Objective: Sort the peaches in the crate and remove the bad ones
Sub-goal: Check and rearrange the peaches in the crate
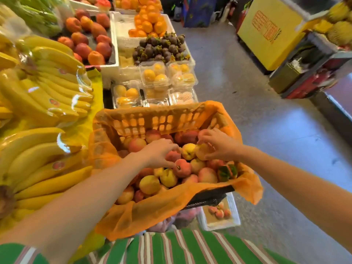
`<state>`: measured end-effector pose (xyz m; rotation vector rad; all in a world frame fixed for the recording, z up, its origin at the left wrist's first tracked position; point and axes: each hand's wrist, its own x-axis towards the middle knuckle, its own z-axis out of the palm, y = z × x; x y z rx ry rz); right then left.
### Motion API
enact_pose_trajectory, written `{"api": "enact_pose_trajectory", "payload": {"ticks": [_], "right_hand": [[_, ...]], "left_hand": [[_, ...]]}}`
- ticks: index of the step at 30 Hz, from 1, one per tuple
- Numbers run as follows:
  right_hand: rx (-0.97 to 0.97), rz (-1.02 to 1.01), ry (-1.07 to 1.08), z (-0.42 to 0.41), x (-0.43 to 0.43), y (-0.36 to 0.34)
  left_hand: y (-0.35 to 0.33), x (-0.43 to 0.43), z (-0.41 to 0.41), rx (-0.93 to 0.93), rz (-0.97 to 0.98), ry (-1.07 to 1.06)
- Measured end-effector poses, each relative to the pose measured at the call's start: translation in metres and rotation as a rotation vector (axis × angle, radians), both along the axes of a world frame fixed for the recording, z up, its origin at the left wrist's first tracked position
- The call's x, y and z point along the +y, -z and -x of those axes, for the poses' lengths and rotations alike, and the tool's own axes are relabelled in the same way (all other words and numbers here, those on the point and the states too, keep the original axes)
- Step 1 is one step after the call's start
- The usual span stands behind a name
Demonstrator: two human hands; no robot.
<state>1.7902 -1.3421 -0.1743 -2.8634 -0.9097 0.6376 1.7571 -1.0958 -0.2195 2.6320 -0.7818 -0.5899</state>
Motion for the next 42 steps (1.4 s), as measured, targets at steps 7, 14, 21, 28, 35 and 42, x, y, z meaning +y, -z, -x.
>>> {"api": "enact_pose_trajectory", "payload": {"ticks": [7,14,21,28,35,42], "right_hand": [[-0.087,0.102,-0.048,-0.002,-0.003,0.023],[-0.093,0.055,-0.077,-0.013,-0.005,0.035],[0.233,-0.405,0.189,-0.013,-0.01,0.02],[0.672,-0.686,0.53,-0.012,0.008,0.011],[1.029,-0.866,0.616,0.0,0.034,0.013],[1.048,-0.891,0.619,0.012,0.059,0.018]], "left_hand": [[0.022,-0.033,0.002,-0.117,-0.157,0.178],[0.031,-0.04,0.003,-0.18,-0.179,0.186],[0.014,-0.015,0.003,0.271,0.313,-0.243],[-0.011,0.008,0.016,0.543,0.715,-0.573],[-0.023,0.019,0.034,0.724,0.985,-0.777],[-0.022,0.036,0.043,0.627,0.965,-0.782]]}}
